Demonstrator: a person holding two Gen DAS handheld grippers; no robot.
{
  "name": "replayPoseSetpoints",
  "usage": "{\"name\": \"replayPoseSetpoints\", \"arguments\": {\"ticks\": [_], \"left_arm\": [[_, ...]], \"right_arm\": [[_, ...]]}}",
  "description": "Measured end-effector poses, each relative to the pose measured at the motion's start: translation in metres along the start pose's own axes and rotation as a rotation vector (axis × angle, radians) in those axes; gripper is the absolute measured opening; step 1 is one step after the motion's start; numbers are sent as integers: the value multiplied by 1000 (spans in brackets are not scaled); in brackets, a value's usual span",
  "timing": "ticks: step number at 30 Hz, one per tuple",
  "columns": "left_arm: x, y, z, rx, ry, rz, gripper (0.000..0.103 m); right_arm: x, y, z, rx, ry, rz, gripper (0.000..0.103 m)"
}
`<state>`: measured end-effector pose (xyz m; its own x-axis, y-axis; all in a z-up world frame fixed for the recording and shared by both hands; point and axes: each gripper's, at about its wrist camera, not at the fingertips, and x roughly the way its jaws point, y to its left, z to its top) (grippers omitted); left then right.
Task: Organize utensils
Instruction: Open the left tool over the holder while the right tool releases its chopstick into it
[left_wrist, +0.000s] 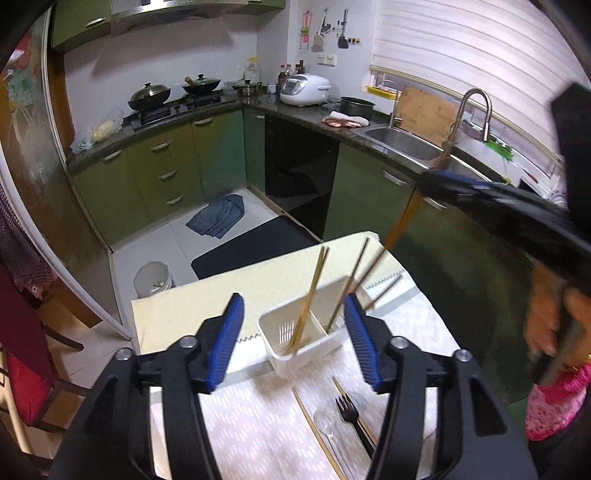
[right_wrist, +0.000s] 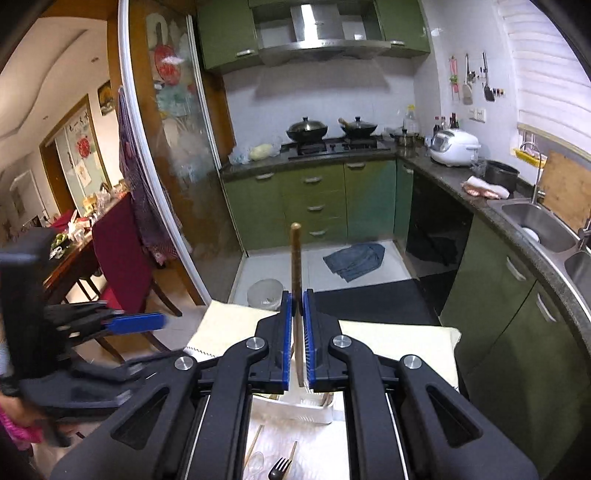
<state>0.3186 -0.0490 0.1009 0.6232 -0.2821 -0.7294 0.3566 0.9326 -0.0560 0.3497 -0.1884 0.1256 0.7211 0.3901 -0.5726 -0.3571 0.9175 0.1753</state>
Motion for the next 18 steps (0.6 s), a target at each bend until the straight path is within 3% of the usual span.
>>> {"name": "replayPoseSetpoints", "arguments": {"ticks": [9,11,18], "left_arm": [[-17,4,-42,-7,33,-29,59],[-15,6,-51,-19,46,-27,63],[13,6,-97,-56,167,-46,63]], "right_arm": [[58,-4,-28,-29,97,-55,8],[62,-5,-34,-30,101,-55,15],[21,1,-42,-35,41,-32,18]]}}
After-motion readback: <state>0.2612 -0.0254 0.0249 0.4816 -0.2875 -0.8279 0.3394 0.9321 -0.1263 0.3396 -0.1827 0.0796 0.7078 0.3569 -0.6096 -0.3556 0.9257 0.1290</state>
